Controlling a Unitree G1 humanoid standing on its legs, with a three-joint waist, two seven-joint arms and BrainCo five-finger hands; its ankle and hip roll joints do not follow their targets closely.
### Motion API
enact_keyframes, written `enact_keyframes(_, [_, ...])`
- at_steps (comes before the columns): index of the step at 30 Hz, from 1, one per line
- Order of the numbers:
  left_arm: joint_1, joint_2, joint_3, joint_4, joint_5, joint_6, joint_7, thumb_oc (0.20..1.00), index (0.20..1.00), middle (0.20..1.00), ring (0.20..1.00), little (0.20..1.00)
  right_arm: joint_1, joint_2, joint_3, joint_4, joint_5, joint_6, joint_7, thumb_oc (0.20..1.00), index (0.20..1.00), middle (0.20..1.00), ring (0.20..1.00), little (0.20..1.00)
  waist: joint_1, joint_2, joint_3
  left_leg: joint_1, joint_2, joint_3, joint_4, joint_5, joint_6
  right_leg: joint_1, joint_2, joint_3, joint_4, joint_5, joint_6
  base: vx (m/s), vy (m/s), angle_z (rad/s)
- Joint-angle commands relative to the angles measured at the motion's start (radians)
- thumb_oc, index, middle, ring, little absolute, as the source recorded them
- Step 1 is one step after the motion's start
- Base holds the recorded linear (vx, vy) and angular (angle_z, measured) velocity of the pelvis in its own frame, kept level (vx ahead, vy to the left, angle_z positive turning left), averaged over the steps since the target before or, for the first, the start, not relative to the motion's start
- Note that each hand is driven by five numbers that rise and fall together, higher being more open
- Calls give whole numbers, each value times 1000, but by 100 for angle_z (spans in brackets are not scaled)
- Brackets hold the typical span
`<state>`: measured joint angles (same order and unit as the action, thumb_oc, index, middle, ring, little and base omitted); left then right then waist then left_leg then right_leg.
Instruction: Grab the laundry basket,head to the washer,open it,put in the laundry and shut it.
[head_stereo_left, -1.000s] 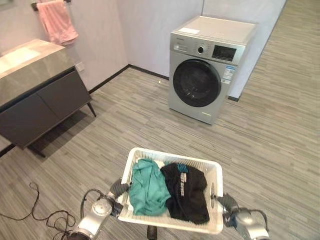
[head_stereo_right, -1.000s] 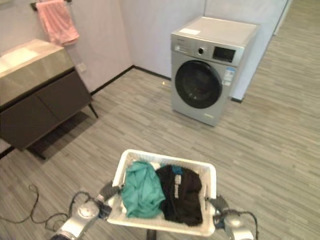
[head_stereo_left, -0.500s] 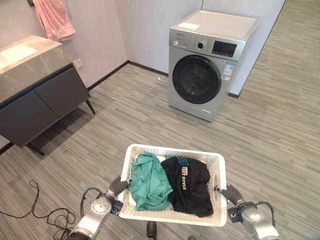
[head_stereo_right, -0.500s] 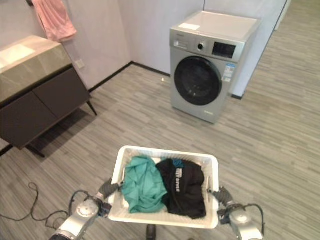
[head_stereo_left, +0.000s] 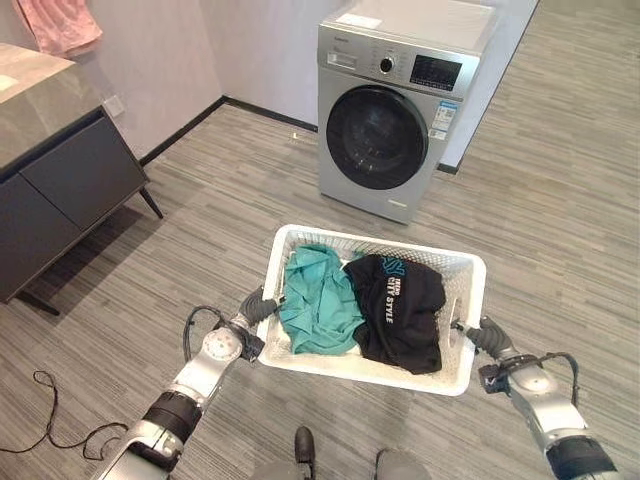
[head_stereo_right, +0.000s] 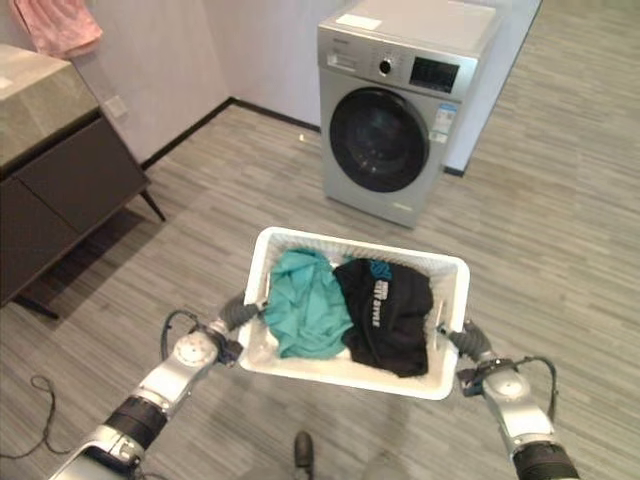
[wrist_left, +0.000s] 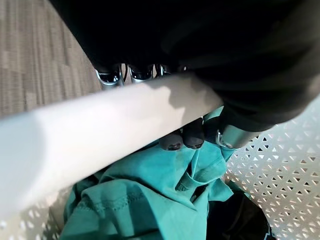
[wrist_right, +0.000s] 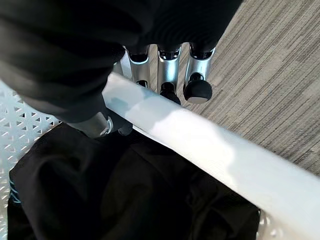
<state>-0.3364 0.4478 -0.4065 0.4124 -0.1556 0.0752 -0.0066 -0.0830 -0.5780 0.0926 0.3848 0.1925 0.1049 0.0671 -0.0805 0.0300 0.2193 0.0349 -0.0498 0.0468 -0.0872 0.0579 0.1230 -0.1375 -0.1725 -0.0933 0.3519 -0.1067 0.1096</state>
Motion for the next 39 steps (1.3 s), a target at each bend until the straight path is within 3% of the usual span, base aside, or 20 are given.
enact_keyframes(1, [-61, 67, 90, -34, -37, -74, 13, 200, 200, 200, 200, 200, -95, -111, -89, 23, 35, -35, -40, 200, 200, 200, 200, 200, 13, -10, -66, 96, 50, 52, 106, -251, -60, -114, 25, -4, -154, 159, 50, 453, 35, 0])
enact_keyframes(3, [-70, 62, 100, -26, -40, -77, 24, 200, 200, 200, 200, 200, -94, -92, -80, 14, 26, -36, -47, 200, 200, 200, 200, 200, -2, -11, -58, 150, 39, 43, 88, -280, -73, -154, 38, -50, -310, 194, 63, 353, -18, 2])
enact_keyframes(6, [-68, 70, 115, -22, -26, -79, 23, 200, 200, 200, 200, 200, -80, -80, -80, 8, 11, -34, -43, 200, 200, 200, 200, 200, -13, -13, -62, 211, 40, 34, 88, -320, -88, -167, 43, -114, -382, 219, 77, 347, -60, 17])
enact_keyframes(9, [-62, 70, 119, -26, -16, -81, 16, 200, 200, 200, 200, 200, -40, -79, -95, -16, 4, -28, -39, 200, 200, 200, 200, 200, -25, -15, -80, 253, 51, 18, 97, -343, -102, -148, 47, -126, -358, 218, 68, 466, -131, 25])
enact_keyframes(11, [-53, 59, 124, -26, -20, -85, 22, 200, 200, 200, 200, 200, -1, -78, -116, -36, 11, -27, -34, 200, 200, 200, 200, 200, -39, -1, -100, 256, 83, 4, 171, -317, -133, -126, 76, -103, -301, 215, 39, 474, -183, 69])
enact_keyframes(12, [-42, 57, 130, -26, -23, -85, 24, 200, 200, 200, 200, 200, 20, -84, -127, -56, 8, -25, -32, 200, 200, 200, 200, 200, -46, 7, -111, 245, 108, 5, 235, -265, -160, -109, 98, -99, -280, 200, 23, 492, -273, 54])
enact_keyframes(15, [-25, 71, 145, -22, -41, -86, 36, 200, 200, 200, 200, 200, 56, -85, -144, -76, 31, -35, -44, 200, 200, 200, 200, 200, -44, -8, -111, 79, 204, -7, 654, 4, -204, -29, 145, -92, -260, 143, -67, 439, -372, 33])
enact_keyframes(16, [1, 93, 169, -51, -53, -80, 41, 200, 200, 200, 200, 200, 49, -88, -137, -96, 36, -35, -56, 200, 200, 200, 200, 200, -16, -30, -90, -28, 224, -22, 856, 44, -177, 27, 174, -65, -277, 111, -109, 441, -387, 3])
enact_keyframes(17, [5, 96, 176, -54, -57, -79, 44, 200, 200, 200, 200, 200, 55, -90, -140, -104, 37, -33, -56, 200, 200, 200, 200, 200, -12, -38, -87, -59, 232, -20, 881, 35, -160, 44, 186, -43, -282, 98, -122, 400, -297, -56])
enact_keyframes(19, [1, 103, 183, -68, -60, -75, 43, 200, 200, 200, 200, 200, 66, -95, -152, -119, 41, -32, -60, 200, 200, 200, 200, 200, 9, -59, -75, -143, 236, -7, 854, -20, -138, 84, 173, -20, -287, 79, -120, 299, -83, -66])
enact_keyframes(22, [2, 103, 189, -78, -58, -81, 43, 200, 200, 200, 200, 200, 80, -97, -162, -131, 37, -32, -54, 200, 200, 200, 200, 200, 39, -73, -63, -219, 196, -6, 640, -79, -136, 135, 157, 1, -303, 50, -102, 319, 68, -12])
enact_keyframes(24, [-1, 97, 180, -72, -55, -86, 47, 200, 200, 200, 200, 200, 82, -93, -163, -122, 34, -41, -56, 200, 200, 200, 200, 200, 54, -78, -65, -233, 174, -13, 357, -60, -151, 172, 140, -4, -314, 26, -85, 377, 140, -16])
enact_keyframes(25, [-3, 94, 179, -64, -55, -86, 51, 200, 200, 200, 200, 200, 82, -92, -164, -119, 33, -43, -60, 200, 200, 200, 200, 200, 65, -71, -63, -243, 166, -32, 247, -24, -163, 195, 147, 1, -310, 9, -85, 565, 196, -17])
enact_keyframes(26, [-3, 94, 182, -62, -51, -85, 50, 200, 200, 200, 200, 200, 73, -79, -162, -110, 31, -54, -66, 200, 200, 200, 200, 200, 88, -64, -64, -263, 146, -91, 82, 13, -178, 237, 162, 16, -306, -28, -80, 599, 197, -30])
enact_keyframes(27, [-5, 96, 179, -56, -43, -89, 56, 200, 200, 200, 200, 200, 65, -72, -161, -99, 25, -60, -75, 200, 200, 200, 200, 200, 96, -64, -63, -279, 134, -117, 48, 24, -184, 259, 164, 26, -306, -44, -79, 442, 138, -34])
enact_keyframes(30, [2, 110, 185, -61, -38, -90, 60, 200, 200, 200, 200, 200, 49, -60, -154, -106, 15, -59, -76, 200, 200, 200, 200, 200, 109, -63, -68, -304, 125, -157, 62, 37, -197, 291, 157, 66, -292, -67, -74, 397, 204, -44])
enact_keyframes(32, [0, 117, 189, -59, -31, -94, 61, 200, 200, 200, 200, 200, 39, -45, -150, -108, 10, -60, -77, 200, 200, 200, 200, 200, 117, -45, -90, -293, 127, -178, 102, 48, -186, 319, 144, 97, -257, -98, -62, 486, 348, -65])
enact_keyframes(34, [-13, 134, 191, -61, -29, -94, 68, 200, 200, 200, 200, 200, 38, -33, -159, -122, 4, -56, -81, 200, 200, 200, 200, 200, 119, -49, -102, -305, 105, -165, 180, 31, -168, 309, 111, 116, -181, -98, -43, 457, 366, -36])
enact_keyframes(36, [-20, 162, 209, -67, -15, -99, 81, 200, 200, 200, 200, 200, 31, -18, -160, -136, 0, -59, -83, 200, 200, 200, 200, 200, 128, -61, -115, -277, 70, -135, 232, -21, -134, 273, 62, 132, -59, -11, -5, 344, 290, -28])
enact_keyframes(39, [-50, 214, 231, -108, 24, -101, 107, 200, 200, 200, 200, 200, 38, -9, -195, -178, -17, -64, -98, 200, 200, 200, 200, 200, 111, -58, -98, -196, 48, -94, 248, -87, -83, 159, 21, 123, 223, 187, 26, 286, 290, -40])
